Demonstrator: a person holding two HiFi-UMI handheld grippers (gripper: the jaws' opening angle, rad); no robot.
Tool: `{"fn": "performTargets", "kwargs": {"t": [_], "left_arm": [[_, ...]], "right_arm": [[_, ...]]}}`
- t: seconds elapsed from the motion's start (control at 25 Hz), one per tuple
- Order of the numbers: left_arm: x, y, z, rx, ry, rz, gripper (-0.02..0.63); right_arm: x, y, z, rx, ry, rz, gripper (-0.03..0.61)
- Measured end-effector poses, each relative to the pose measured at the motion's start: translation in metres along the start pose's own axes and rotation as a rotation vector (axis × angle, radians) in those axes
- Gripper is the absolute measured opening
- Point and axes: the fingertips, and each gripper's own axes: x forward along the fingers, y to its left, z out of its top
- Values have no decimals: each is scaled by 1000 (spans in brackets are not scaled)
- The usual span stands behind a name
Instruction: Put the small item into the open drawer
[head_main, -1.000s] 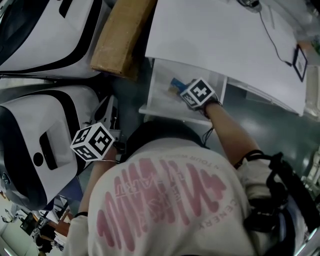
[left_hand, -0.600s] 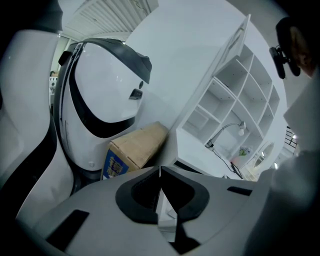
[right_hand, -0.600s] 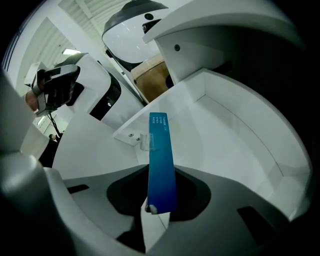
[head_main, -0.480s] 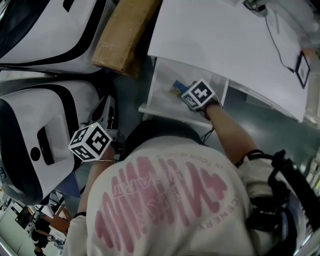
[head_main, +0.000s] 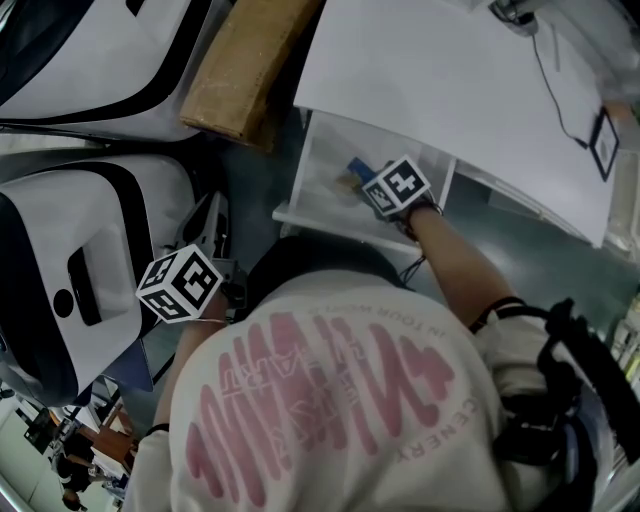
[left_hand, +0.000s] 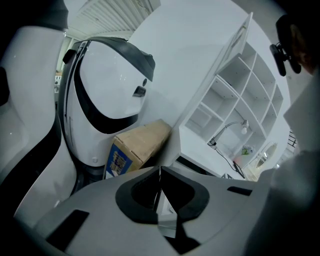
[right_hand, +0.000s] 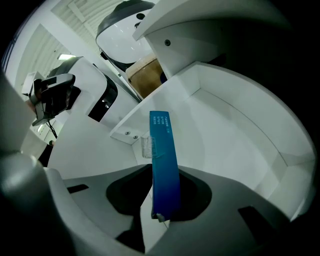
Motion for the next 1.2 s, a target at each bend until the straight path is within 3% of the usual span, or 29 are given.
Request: {"fn": "performTargets", "kwargs": {"t": [1.2], "left_arm": [[0, 12, -12, -47, -8, 56, 38]], "right_arm": [[12, -24, -7, 95, -3, -22, 210]]}}
